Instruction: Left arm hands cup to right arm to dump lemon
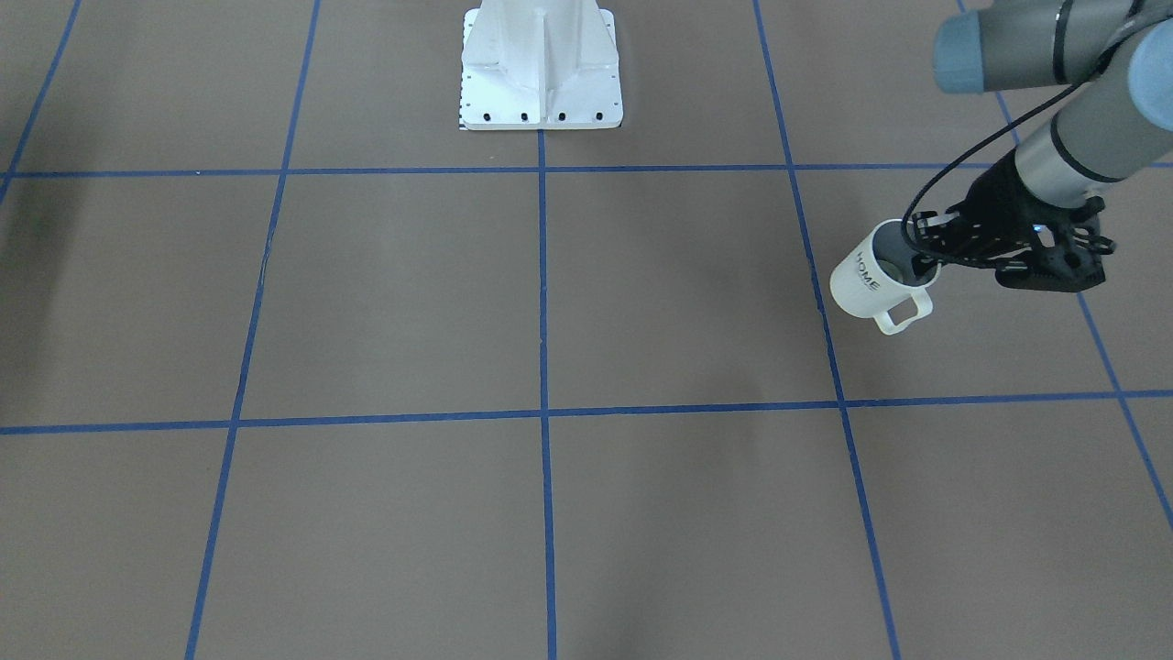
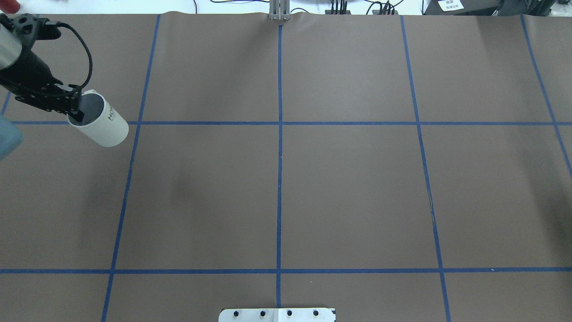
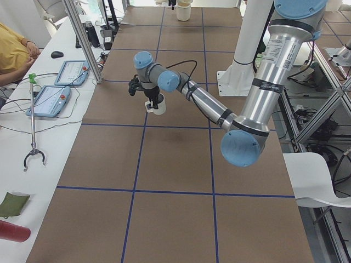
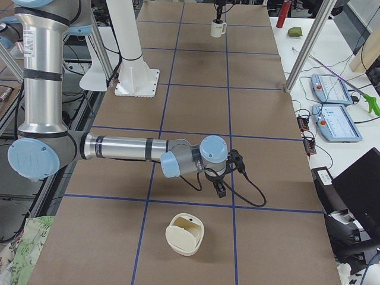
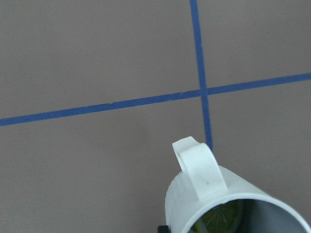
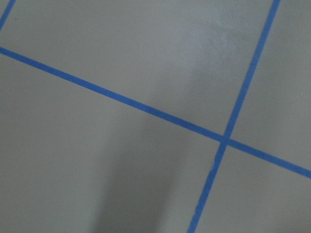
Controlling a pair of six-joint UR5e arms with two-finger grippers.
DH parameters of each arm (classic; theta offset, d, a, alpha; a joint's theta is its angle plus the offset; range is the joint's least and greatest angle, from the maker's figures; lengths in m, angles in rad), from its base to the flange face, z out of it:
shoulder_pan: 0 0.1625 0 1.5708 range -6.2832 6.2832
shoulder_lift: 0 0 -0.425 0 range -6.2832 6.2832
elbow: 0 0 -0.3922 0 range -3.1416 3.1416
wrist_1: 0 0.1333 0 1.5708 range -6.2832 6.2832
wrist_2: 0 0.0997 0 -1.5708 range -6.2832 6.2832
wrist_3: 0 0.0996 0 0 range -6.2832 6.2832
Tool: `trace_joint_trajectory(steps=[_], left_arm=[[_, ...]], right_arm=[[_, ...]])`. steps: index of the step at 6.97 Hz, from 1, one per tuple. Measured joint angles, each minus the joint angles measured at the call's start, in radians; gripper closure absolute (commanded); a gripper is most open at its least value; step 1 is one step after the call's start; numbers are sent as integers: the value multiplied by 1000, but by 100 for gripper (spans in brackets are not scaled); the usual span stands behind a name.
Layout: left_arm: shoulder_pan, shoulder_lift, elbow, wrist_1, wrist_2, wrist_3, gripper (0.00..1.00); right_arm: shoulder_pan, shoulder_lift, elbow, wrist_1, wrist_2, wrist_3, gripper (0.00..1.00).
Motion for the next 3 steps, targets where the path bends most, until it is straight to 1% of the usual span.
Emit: trace_joint_trajectory(steps=[1, 2, 3], left_arm=[[54, -89, 17, 11, -2, -110, 100], [105, -194, 62, 18, -1, -217, 100], [151, -303, 126, 22, 3, -328, 100]], right_arm=[[-36, 39, -2, 28, 4, 31, 2], [-83, 93, 0, 54, 4, 95, 2], [-135, 152, 3, 93, -6, 209, 2]])
